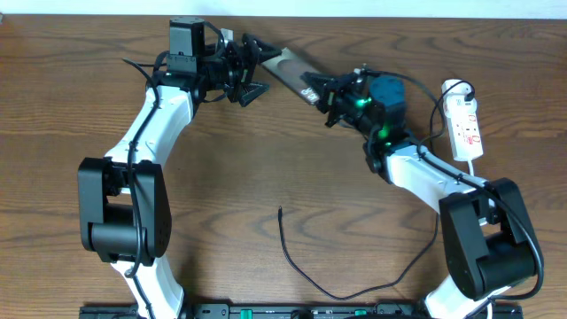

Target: Plug charger to phone and switch on socket

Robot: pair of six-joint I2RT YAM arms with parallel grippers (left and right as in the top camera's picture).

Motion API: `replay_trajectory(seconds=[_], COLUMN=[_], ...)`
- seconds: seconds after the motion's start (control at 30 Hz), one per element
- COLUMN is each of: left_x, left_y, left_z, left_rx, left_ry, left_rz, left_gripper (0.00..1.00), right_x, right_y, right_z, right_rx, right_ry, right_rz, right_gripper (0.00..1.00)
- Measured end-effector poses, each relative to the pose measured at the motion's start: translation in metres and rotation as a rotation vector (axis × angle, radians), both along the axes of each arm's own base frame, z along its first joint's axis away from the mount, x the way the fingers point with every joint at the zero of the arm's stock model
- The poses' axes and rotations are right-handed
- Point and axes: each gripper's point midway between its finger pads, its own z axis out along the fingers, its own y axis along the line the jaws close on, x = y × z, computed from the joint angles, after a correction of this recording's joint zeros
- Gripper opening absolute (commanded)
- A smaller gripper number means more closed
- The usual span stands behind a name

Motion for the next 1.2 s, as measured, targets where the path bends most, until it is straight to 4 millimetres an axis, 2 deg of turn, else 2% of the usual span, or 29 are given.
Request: replay_trajectory(seconds=[0.2, 0.3, 0.63, 0.87, 0.93, 1.2], left_x=[0.008, 0.011, 0.016, 0.016, 0.016, 0.016], left_y=[0.004, 0.006, 0.007, 0.001, 0.001, 0.001], left_z=[0.0, -0.001, -0.006, -0.006, -0.006, -0.006], left_rx=[0.015, 0.023, 0.042, 0.032, 0.031, 0.027], left_ry=[-0.006, -0.009, 0.022, 0.052, 0.054, 0.061], left_rz=[0.045, 0.064, 0.124, 0.141, 0.143, 0.147], left_gripper=[0.92, 0.92, 0.9, 0.78, 0.71, 0.34], right_x=[-0.014, -0.018, -0.013, -0.016, -0.016, -0.015], right_y=[0.03, 0.038, 0.036, 0.042, 0.043, 0.042], right_z=[-0.001, -0.001, -0.002, -0.002, -0.002, -0.002], right_rx=[0.004, 0.005, 0.049, 0.097, 0.108, 0.122], right_ry=[0.012, 0.016, 0.07, 0.124, 0.136, 0.151], right_rz=[0.015, 0.015, -0.058, -0.068, -0.071, -0.084], right_gripper=[0.01, 0.01, 0.01, 0.01, 0.01, 0.01])
